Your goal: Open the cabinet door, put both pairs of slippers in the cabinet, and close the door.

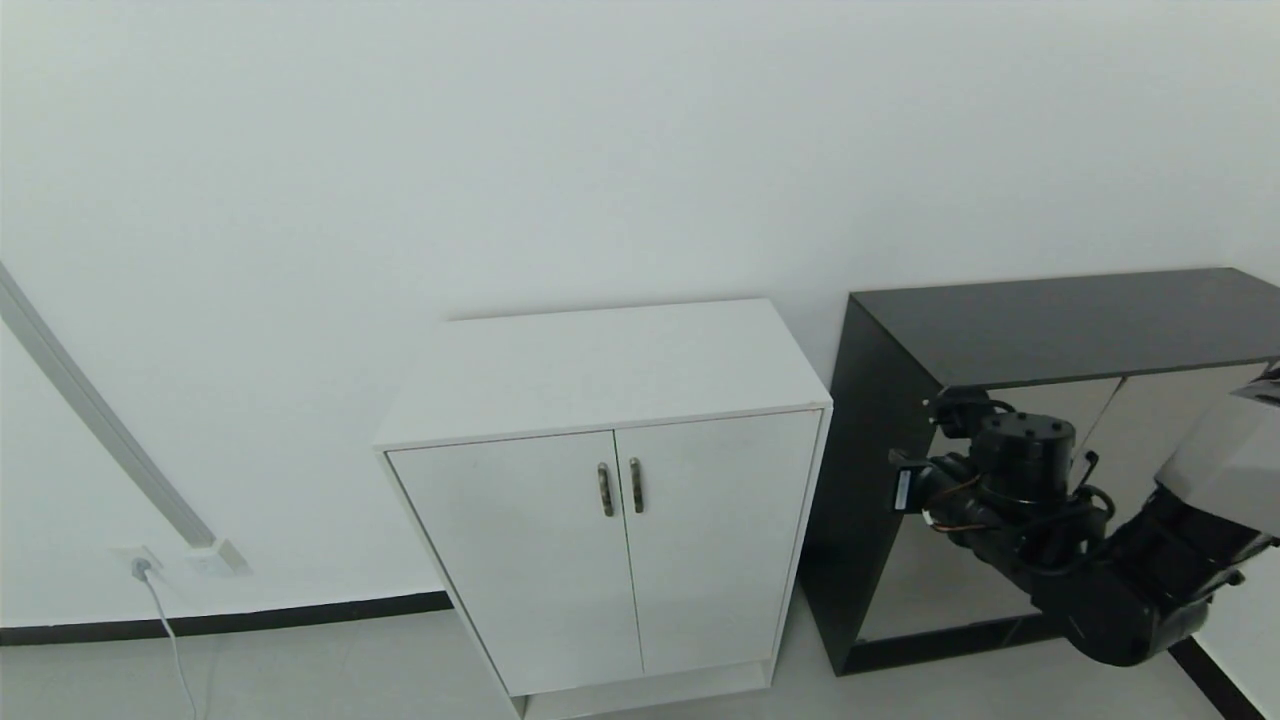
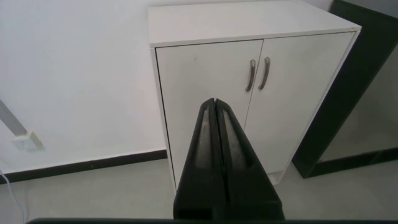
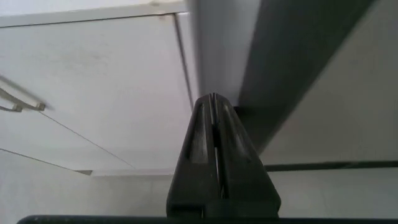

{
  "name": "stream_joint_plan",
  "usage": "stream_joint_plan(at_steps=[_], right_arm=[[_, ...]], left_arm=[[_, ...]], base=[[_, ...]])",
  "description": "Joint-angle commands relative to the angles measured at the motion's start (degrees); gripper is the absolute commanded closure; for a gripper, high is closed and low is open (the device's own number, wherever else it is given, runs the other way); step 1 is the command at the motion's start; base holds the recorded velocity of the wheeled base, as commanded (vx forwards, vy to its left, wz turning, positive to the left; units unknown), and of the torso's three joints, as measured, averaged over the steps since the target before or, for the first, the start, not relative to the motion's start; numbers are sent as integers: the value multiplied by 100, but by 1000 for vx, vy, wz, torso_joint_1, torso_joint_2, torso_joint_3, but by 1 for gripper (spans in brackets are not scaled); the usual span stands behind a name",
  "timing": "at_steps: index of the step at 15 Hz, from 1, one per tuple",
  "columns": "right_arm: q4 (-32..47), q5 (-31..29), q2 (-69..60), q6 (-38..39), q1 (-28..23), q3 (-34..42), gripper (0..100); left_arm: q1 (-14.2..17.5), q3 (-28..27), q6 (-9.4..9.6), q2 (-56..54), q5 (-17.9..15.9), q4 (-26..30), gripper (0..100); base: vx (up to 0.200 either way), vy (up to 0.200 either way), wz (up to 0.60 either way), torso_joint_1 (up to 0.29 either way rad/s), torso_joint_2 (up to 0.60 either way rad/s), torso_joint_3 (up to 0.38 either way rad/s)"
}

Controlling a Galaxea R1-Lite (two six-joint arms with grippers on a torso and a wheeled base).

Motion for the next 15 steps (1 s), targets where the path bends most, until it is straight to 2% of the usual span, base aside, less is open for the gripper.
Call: stream_joint_plan(at_steps=[1,5,15], right_arm=[[-131,8,-731,-72,-315,666,100],[-140,8,-1531,-247,-544,1378,100],[-96,43,-3860,-449,-579,3531,100]], left_arm=[[4,1,0,7,-1,-7,100],[4,1,0,7,-1,-7,100],[4,1,0,7,8,2,100]], base=[[0,0,0,0,0,0],[0,0,0,0,0,0],[0,0,0,0,0,0]])
